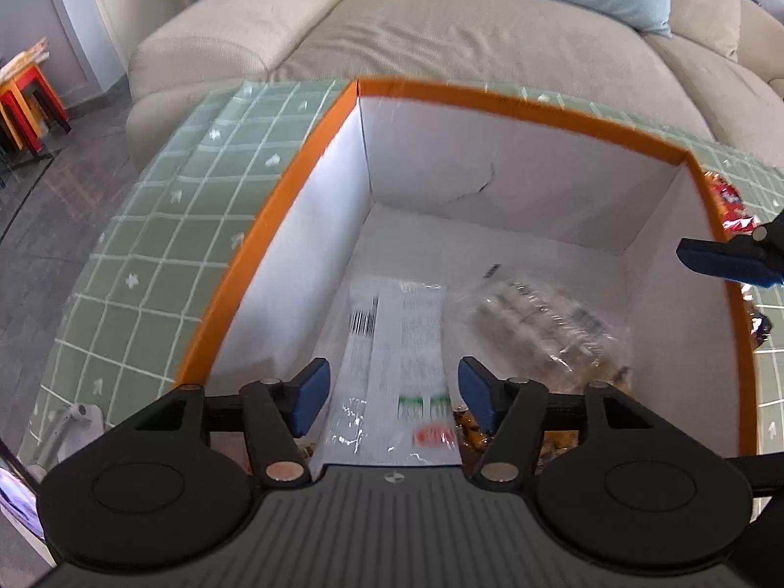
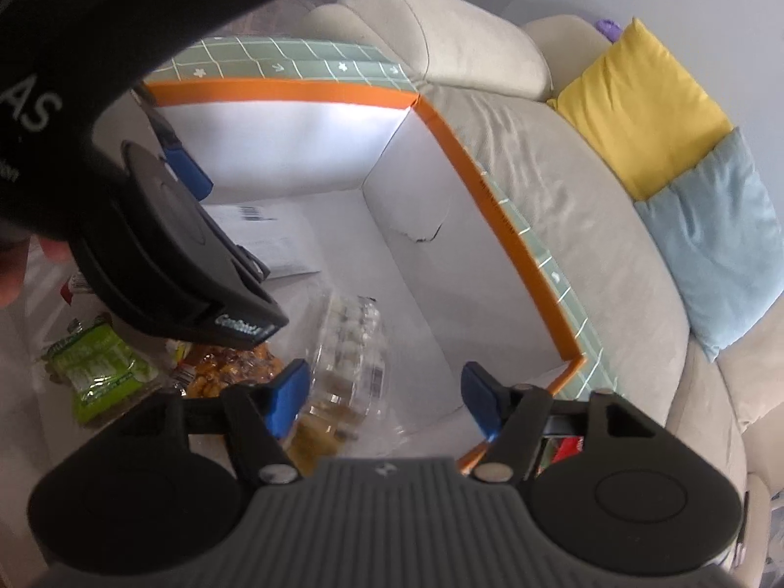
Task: Organize snacks
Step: 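Move both tools back over the remaining snacks on the table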
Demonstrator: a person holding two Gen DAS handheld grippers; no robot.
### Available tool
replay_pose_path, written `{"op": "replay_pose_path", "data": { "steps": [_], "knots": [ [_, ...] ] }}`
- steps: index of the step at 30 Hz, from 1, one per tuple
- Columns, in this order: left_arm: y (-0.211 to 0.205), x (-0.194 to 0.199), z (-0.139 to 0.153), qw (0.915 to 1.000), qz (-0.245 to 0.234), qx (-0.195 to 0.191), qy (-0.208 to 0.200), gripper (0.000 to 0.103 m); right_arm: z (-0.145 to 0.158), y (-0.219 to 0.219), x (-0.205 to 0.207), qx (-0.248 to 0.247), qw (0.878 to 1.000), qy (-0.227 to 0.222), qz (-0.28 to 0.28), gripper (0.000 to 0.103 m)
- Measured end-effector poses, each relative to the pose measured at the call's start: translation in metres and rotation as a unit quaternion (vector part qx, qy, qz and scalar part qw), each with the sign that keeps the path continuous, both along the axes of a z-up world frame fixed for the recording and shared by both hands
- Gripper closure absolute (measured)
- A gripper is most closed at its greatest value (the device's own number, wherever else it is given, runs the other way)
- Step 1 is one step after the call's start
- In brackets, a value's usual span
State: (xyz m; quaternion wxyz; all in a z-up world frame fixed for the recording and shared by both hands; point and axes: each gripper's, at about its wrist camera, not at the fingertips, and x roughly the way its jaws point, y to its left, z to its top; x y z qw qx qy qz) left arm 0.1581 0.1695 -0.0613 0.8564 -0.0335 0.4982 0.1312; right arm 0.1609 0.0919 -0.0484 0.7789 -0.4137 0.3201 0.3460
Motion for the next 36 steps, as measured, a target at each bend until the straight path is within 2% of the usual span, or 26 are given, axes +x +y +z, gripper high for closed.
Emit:
{"op": "replay_pose_path", "data": {
  "steps": [2,5,7,13,20,26,31,36],
  "knots": [
    [-0.004,-0.003,0.008,0.9998,-0.004,0.014,-0.012,0.022,0.005,-0.003,-0.003,0.003,1.000,-0.009,0.002,0.032],
    [-0.010,-0.008,0.020,0.9994,-0.005,0.023,-0.027,0.020,0.017,-0.013,-0.010,0.019,1.000,-0.021,-0.002,0.022],
    [-0.013,-0.013,0.029,0.9987,0.000,0.025,-0.045,0.020,0.027,-0.021,-0.013,0.034,0.999,-0.031,-0.015,0.021],
    [-0.035,-0.034,0.057,0.9906,0.005,0.035,-0.132,0.019,0.062,-0.065,-0.017,0.137,0.988,-0.029,-0.060,0.004],
    [-0.076,-0.054,0.078,0.9782,-0.026,0.024,-0.204,0.019,0.079,-0.132,-0.036,0.255,0.956,-0.037,-0.140,0.004],
    [-0.111,-0.066,0.080,0.9664,-0.074,-0.001,-0.246,0.019,0.074,-0.186,-0.047,0.290,0.930,-0.049,-0.220,0.004],
    [-0.145,-0.069,0.070,0.9621,-0.123,-0.018,-0.243,0.019,0.066,-0.227,-0.053,0.314,0.910,-0.062,-0.264,0.004],
    [-0.176,-0.064,0.055,0.9622,-0.166,-0.025,-0.214,0.021,0.052,-0.269,-0.063,0.376,0.874,-0.077,-0.299,0.004]
  ]
}}
